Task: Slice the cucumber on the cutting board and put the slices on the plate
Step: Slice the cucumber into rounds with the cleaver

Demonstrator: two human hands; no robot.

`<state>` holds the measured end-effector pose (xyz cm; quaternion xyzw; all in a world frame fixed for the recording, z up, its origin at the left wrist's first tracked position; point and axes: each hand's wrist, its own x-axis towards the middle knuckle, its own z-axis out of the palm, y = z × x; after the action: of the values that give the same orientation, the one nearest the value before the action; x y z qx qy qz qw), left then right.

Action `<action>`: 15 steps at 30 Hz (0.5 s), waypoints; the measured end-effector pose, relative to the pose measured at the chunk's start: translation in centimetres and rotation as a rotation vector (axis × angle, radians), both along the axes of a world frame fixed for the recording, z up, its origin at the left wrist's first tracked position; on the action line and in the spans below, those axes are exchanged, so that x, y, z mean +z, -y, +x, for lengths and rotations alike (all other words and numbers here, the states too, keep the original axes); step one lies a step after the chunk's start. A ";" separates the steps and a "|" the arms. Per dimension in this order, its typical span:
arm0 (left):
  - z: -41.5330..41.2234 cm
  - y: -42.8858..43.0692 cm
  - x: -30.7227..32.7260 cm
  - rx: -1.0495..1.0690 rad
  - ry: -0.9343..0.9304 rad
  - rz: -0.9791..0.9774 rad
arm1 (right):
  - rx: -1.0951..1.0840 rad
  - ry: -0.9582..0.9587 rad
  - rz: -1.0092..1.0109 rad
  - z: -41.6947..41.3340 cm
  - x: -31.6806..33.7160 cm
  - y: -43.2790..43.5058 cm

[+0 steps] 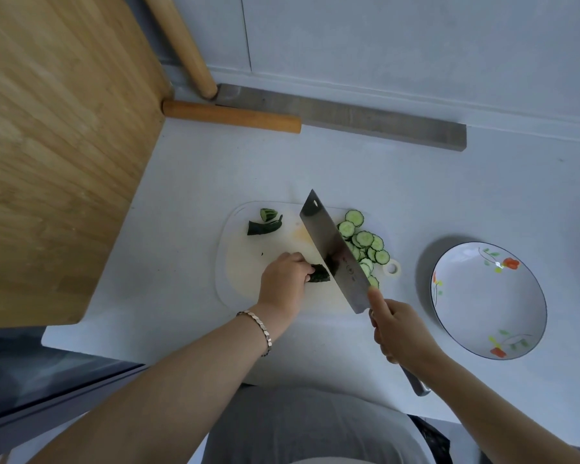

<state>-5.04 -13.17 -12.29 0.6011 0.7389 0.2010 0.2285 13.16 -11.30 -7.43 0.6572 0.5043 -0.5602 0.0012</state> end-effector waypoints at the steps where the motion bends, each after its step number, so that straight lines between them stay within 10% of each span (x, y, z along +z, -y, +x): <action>1: 0.0 0.0 0.1 0.001 -0.009 0.008 | 0.000 -0.008 0.005 0.0 0.2 -0.2; 15: -0.1 0.0 -0.3 -0.010 -0.021 0.001 | 0.122 0.078 0.074 0.2 0.0 0.7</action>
<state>-5.11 -13.20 -12.54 0.6068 0.7383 0.1938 0.2214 13.36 -11.95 -7.43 0.6460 0.5635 -0.5141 0.0307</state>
